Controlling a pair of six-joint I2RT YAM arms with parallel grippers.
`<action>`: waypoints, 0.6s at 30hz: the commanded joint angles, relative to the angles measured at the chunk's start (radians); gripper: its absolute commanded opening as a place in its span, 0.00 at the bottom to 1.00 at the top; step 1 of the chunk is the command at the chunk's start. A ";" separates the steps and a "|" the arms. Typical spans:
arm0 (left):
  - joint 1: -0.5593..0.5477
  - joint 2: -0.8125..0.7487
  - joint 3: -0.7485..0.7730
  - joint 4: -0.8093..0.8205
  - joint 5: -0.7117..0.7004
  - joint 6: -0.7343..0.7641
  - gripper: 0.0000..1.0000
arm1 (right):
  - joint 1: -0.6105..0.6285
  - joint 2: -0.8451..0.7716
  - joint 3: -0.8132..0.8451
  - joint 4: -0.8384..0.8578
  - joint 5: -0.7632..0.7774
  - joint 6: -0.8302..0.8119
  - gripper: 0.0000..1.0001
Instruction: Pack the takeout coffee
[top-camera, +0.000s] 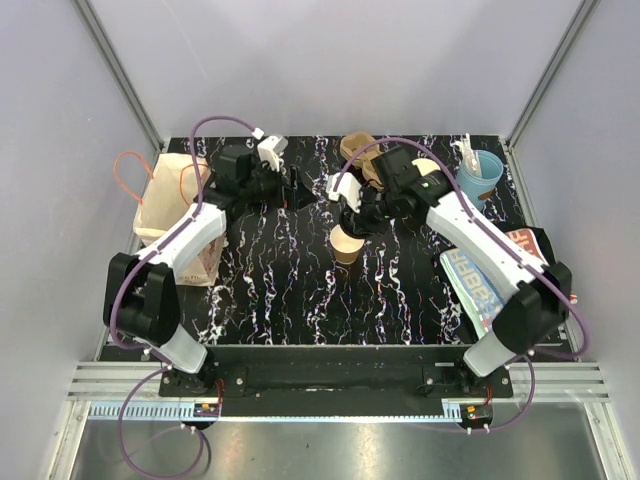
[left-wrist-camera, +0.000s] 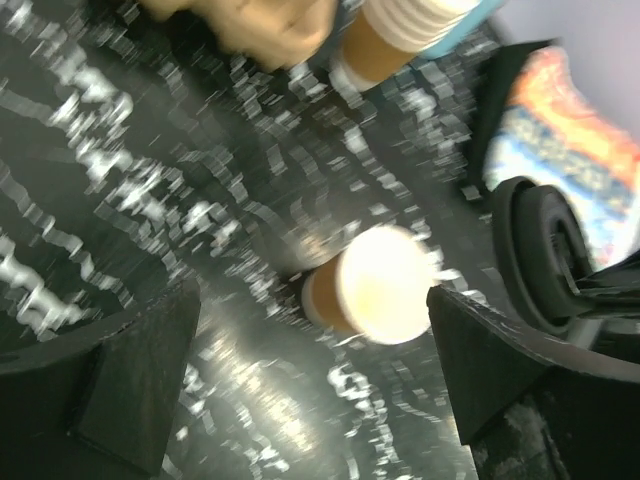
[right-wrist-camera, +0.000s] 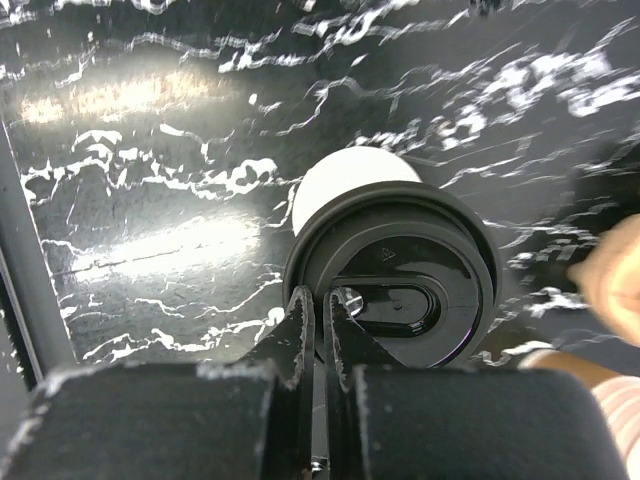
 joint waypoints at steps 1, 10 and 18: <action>0.003 -0.091 -0.083 0.188 -0.138 0.059 0.99 | -0.008 0.066 0.062 -0.028 -0.039 -0.016 0.00; 0.003 -0.085 -0.143 0.184 -0.178 0.061 0.99 | -0.008 0.195 0.107 -0.031 -0.065 0.016 0.01; 0.026 -0.070 -0.143 0.185 -0.143 0.025 0.99 | -0.010 0.281 0.138 -0.021 -0.042 0.056 0.02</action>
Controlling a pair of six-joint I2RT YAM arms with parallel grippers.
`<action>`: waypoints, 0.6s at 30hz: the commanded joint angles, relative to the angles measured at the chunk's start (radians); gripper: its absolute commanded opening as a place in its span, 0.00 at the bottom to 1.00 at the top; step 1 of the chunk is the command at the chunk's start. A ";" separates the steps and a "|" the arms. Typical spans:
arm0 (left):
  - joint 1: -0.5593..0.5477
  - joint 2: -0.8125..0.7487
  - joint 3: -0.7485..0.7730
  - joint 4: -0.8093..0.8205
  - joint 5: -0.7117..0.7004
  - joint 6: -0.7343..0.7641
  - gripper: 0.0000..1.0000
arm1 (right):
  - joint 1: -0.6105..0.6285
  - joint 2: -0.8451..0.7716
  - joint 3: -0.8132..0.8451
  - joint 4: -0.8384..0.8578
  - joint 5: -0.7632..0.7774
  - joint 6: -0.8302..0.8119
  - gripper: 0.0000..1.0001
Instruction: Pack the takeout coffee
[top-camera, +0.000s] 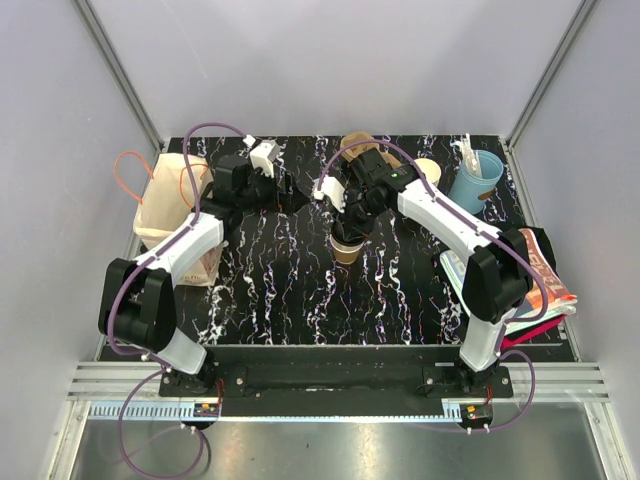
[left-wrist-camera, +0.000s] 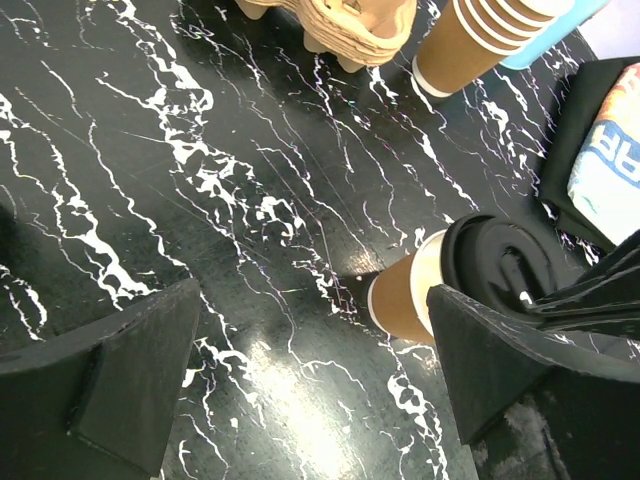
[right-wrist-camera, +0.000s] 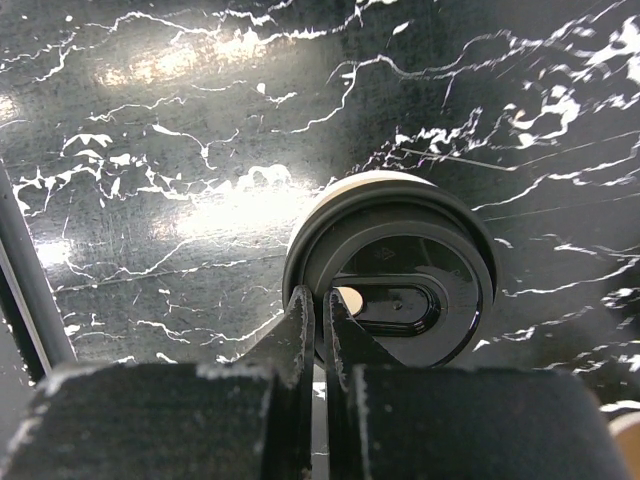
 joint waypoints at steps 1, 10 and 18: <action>0.011 -0.018 0.005 0.060 0.005 -0.013 0.99 | -0.004 0.019 0.044 0.007 0.005 0.036 0.02; 0.016 -0.019 0.007 0.061 0.030 -0.024 0.99 | 0.002 0.018 0.014 0.053 0.045 0.053 0.02; 0.017 -0.024 0.005 0.061 0.044 -0.027 0.99 | 0.022 0.033 0.011 0.063 0.069 0.053 0.02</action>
